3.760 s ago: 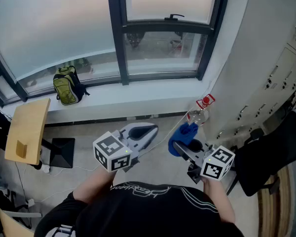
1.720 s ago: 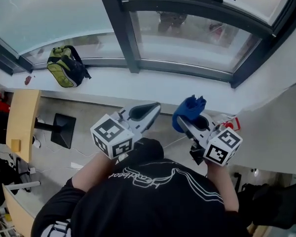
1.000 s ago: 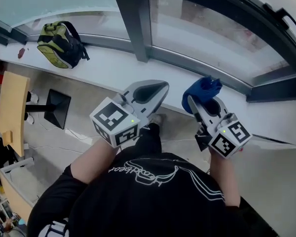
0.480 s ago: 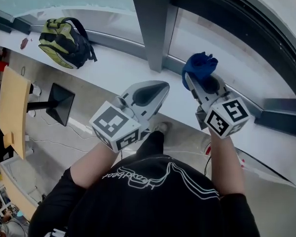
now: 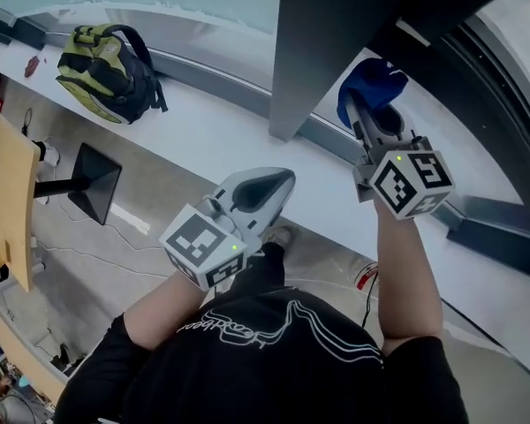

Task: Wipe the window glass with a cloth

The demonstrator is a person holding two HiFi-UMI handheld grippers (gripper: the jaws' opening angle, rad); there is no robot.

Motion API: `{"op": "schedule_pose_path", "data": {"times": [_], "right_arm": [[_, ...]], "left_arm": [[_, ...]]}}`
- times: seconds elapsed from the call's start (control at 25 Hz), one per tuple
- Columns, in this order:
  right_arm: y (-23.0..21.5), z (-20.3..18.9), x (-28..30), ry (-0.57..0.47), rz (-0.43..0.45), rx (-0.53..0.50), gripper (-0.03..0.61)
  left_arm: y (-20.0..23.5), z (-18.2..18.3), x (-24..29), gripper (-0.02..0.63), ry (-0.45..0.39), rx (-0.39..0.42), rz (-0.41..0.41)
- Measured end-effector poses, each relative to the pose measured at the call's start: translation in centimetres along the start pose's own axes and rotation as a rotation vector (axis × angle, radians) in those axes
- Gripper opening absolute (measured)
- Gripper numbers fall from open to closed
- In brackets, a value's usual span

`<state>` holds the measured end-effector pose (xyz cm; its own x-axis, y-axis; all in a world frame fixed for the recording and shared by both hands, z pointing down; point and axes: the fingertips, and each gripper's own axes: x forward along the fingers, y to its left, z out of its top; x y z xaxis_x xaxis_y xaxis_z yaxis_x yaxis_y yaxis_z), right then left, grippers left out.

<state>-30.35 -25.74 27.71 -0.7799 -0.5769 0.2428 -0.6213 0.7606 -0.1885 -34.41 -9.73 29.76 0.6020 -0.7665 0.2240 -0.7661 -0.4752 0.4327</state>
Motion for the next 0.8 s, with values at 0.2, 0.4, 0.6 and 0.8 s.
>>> {"op": "schedule_pose_path", "data": {"times": [0.2,0.4,0.6,0.8], "right_arm": [[-0.8,2.7,2.0,-0.089,-0.058,-0.058,0.093],[-1.0,3.7,2.4,-0.120,-0.074,-0.080,0.092],[-1.3,3.7,2.8,-0.131,-0.087,-0.104,0.093],[-1.5,3.9,3.0,-0.148,-0.085,-0.097,0.094]], "left_arm": [[1.6,-0.3,0.2,0.005,0.001,-0.022,0.012],[2.2,-0.8,0.9,0.005,0.006,-0.034,0.003],[2.7,-1.0,1.8,0.005,-0.012,-0.047,0.005],[2.6,-1.6,2.2,0.005,-0.016,-0.057,0.014]]}}
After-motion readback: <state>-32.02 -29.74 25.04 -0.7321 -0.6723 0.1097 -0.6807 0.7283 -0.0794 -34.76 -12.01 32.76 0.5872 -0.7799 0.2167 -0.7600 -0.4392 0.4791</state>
